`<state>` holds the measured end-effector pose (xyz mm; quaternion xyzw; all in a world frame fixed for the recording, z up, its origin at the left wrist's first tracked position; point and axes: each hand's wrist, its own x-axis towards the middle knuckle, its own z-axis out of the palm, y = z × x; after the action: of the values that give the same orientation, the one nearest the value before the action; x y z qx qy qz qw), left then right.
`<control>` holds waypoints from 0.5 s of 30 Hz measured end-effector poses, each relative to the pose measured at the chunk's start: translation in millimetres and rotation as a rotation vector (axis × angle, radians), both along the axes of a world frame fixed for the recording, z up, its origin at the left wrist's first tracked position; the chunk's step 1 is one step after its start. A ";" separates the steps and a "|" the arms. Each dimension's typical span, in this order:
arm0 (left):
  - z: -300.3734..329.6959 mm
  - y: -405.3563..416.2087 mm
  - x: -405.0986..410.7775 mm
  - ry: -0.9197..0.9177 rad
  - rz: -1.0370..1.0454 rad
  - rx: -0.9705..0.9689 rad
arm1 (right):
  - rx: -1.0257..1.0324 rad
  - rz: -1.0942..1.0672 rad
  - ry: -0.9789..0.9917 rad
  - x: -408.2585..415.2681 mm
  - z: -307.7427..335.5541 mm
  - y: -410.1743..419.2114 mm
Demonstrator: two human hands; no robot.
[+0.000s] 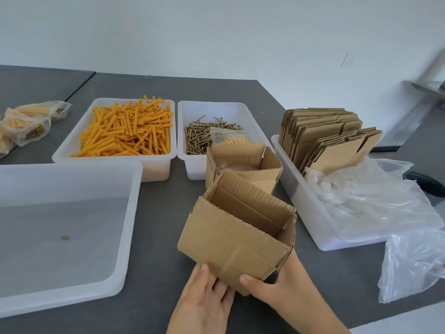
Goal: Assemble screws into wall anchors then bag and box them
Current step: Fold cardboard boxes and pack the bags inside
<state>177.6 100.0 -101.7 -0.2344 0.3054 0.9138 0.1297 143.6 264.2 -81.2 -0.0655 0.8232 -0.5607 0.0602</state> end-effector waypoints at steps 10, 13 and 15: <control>21.5 -61.3 6.6 0.338 0.013 -0.971 | 0.313 0.246 -0.109 -28.1 20.7 38.9; 24.5 -61.8 -7.4 0.559 -0.239 -1.315 | 0.334 0.292 -0.185 -35.2 29.2 37.6; 24.4 -54.7 -23.6 0.656 -0.342 -1.282 | 0.372 0.290 -0.221 -38.3 32.2 36.3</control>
<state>154.0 45.2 -77.4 0.0719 0.8345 0.5462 0.0097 105.2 300.5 -49.0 -0.1090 0.8827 -0.3887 0.2404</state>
